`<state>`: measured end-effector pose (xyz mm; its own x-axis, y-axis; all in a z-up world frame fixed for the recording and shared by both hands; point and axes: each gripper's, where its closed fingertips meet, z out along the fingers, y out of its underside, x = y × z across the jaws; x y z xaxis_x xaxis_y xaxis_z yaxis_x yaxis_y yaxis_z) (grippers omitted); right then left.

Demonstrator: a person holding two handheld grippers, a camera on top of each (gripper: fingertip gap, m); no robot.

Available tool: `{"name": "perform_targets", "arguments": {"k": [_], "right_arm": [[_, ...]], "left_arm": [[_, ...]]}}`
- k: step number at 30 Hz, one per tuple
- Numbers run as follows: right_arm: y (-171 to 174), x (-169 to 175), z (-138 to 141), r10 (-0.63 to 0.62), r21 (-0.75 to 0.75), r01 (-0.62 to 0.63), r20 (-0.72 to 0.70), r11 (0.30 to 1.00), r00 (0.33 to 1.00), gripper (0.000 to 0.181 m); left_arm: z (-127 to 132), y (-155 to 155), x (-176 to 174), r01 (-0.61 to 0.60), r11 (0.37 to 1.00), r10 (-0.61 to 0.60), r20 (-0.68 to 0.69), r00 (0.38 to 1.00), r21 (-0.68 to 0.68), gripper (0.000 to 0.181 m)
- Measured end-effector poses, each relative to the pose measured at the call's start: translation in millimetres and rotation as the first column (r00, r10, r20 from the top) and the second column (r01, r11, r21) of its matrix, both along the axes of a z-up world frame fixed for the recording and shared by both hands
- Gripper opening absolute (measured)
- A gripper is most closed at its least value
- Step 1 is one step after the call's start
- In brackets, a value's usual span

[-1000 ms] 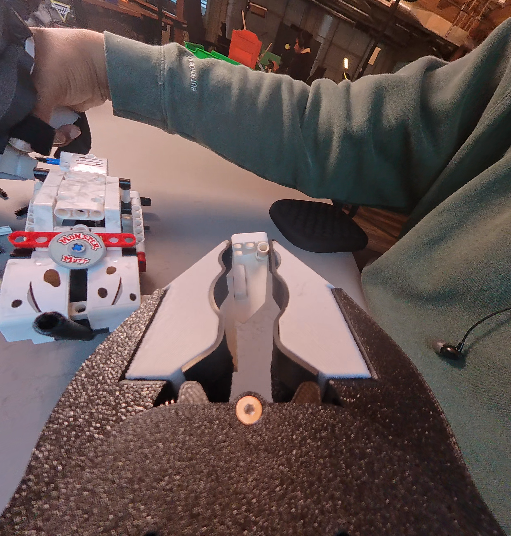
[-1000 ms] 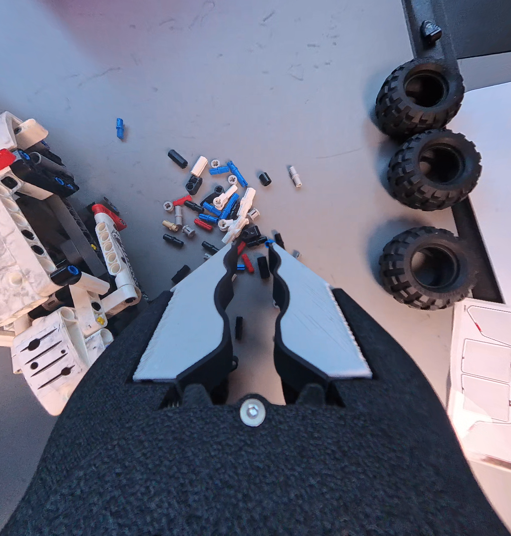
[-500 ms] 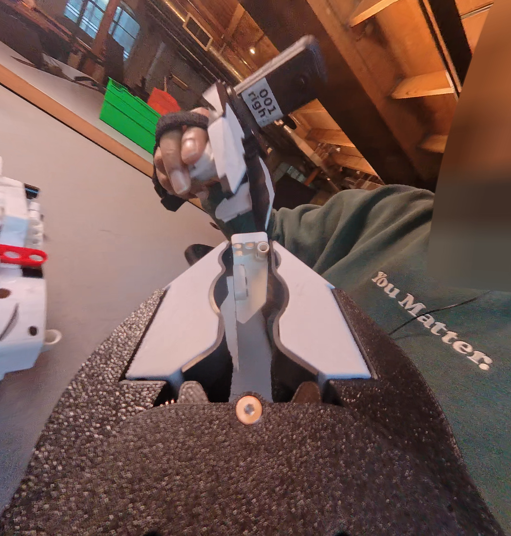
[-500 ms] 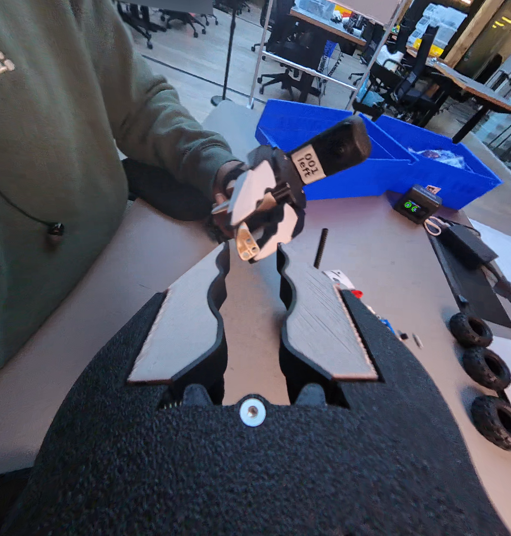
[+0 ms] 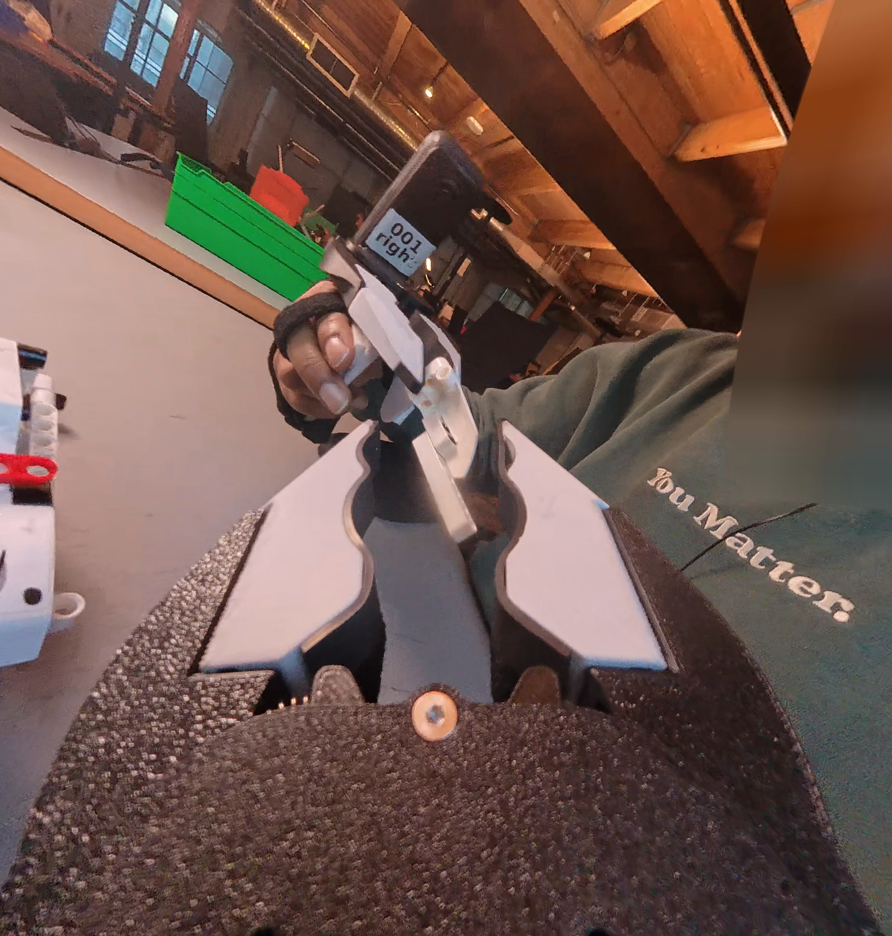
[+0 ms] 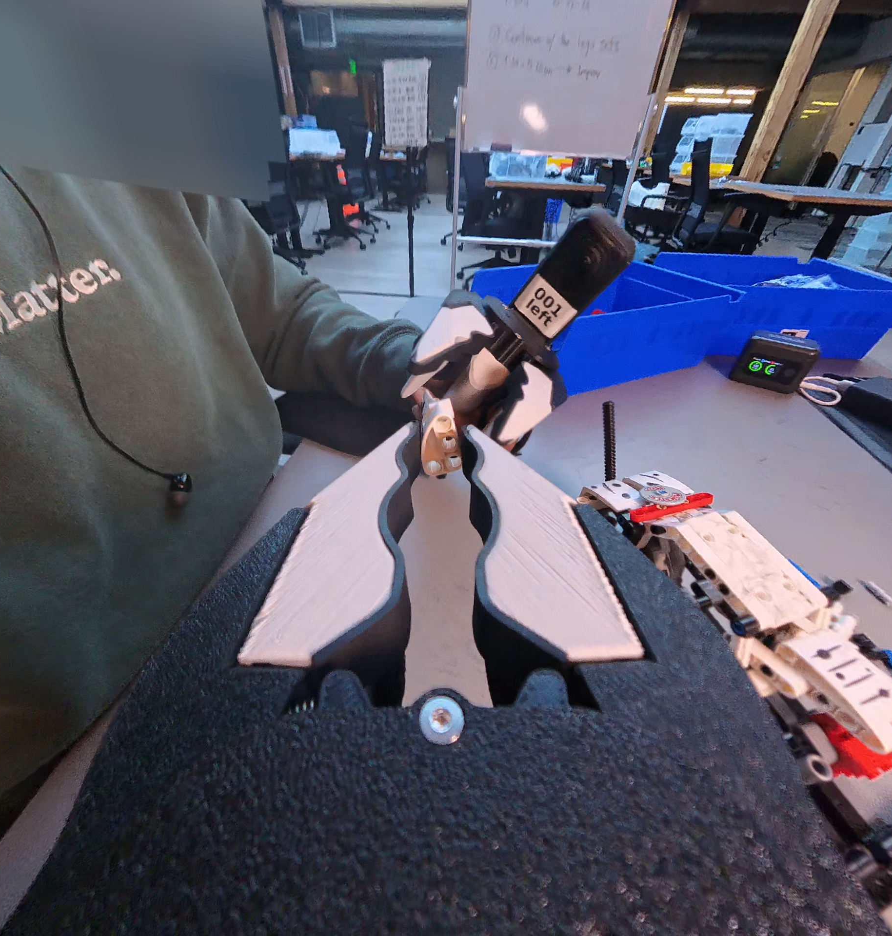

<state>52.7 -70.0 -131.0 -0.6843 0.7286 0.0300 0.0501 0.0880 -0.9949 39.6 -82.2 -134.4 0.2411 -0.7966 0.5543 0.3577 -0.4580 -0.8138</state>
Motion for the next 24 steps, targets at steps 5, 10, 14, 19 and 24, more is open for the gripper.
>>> {"name": "perform_targets", "arguments": {"k": [5, 10, 14, 19, 24], "right_arm": [[15, -1, 5, -0.021, -0.171, 0.023, 0.009, 0.985, 1.000, 0.015], [21, -4, 1, -0.017, -0.242, 0.025, 0.037, 0.970, 0.999, 0.015], [25, -7, -7, -0.014, -0.262, 0.032, 0.071, 0.964, 0.997, 0.015], [30, -11, -17, -0.012, -0.285, 0.051, 0.137, 0.957, 0.991, 0.014], [32, -20, -17, -0.051, -0.328, 0.116, 0.199, 0.938, 0.979, 0.014]], "left_arm": [[-3, -3, 7, -0.037, 0.992, 0.054, -0.145, 0.988, 0.117, 0.029], [-13, 8, 1, -0.147, 0.972, 0.197, -0.286, 0.938, 0.185, 0.013], [-24, 13, -5, -0.176, 0.951, 0.270, -0.410, 0.871, 0.252, 0.008], [-32, 16, -9, -0.190, 0.960, 0.266, -0.452, 0.851, 0.206, 0.007], [-30, 16, -16, -0.186, 0.980, 0.201, -0.349, 0.916, 0.075, 0.007]]}}
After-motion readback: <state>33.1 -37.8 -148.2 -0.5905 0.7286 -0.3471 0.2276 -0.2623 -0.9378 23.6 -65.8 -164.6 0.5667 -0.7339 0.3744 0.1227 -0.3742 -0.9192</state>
